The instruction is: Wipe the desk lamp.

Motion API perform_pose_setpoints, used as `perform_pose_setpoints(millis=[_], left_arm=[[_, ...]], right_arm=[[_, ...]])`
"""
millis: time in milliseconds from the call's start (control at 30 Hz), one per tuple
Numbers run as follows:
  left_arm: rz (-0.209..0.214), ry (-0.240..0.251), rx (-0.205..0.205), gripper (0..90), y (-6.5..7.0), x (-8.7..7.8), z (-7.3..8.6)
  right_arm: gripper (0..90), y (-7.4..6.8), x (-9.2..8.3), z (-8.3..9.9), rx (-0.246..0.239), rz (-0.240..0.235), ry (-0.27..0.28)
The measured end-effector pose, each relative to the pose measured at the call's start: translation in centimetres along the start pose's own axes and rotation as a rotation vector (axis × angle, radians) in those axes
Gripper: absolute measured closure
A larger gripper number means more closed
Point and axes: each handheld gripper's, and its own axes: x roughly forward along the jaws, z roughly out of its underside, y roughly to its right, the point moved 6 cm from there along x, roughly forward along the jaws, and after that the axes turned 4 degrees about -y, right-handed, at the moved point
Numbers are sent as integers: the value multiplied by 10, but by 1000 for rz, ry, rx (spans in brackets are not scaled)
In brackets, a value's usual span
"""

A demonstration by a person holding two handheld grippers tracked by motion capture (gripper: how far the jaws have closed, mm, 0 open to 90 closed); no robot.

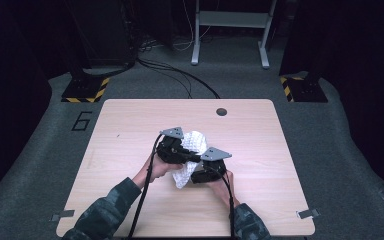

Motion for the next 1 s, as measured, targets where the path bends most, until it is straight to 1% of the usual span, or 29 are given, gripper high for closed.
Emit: perform_pose_setpoints(millis=[33,67,100,133,167,233,267,333,433,467,500,567,600,633,667,700,733,800,867,967,1000], left_arm=[[0,0,0,834,0,0,0],[-36,-5,-1,834,-5,-1,-2],[-42,-4,-12,834,-7,-1,-2],[-42,-4,-12,834,-7,-1,-2],[-51,-7,-21,834,-8,-2,-1],[-59,-9,-20,834,-11,-6,1],[-58,-9,-25,834,-11,-8,2],[-64,-8,-22,834,-11,-11,3],[-61,-13,-23,834,-8,-14,6],[-43,-14,-27,834,-5,-15,7],[-34,-11,-33,834,-3,-15,8],[-29,-14,-30,833,-3,-15,8],[-11,-18,-34,834,1,-13,8],[-12,-20,-23,834,2,-12,7],[-12,-20,-23,834,2,-12,7],[-3,-23,-26,834,4,-10,7],[3,-29,-14,834,5,-7,5],[9,-27,-20,834,6,-4,3],[11,-28,-11,834,6,0,0],[-5,-22,-11,835,3,4,-3],[-3,-23,-11,835,2,4,-4]], right_arm=[[81,0,0,0,1,1,0],[81,0,0,0,1,1,0],[81,0,0,0,1,0,-1],[81,0,0,0,1,0,-1],[81,0,0,0,-8,-1,0],[81,0,0,0,-6,0,0],[81,0,0,0,-10,0,0],[81,0,0,0,-11,-1,1],[82,0,0,0,-12,0,0],[82,0,0,0,-12,-1,0],[82,0,0,0,-12,-1,0],[82,0,0,0,-13,-2,1],[82,0,0,0,-9,1,1],[82,0,0,0,-14,-3,0],[82,0,0,0,-14,-3,0],[82,0,1,0,-9,-1,2],[82,0,0,0,-11,-2,1],[82,0,0,0,-12,-2,1],[82,0,1,0,-8,0,2],[82,0,0,0,-4,0,2],[82,0,0,0,-4,0,3]])
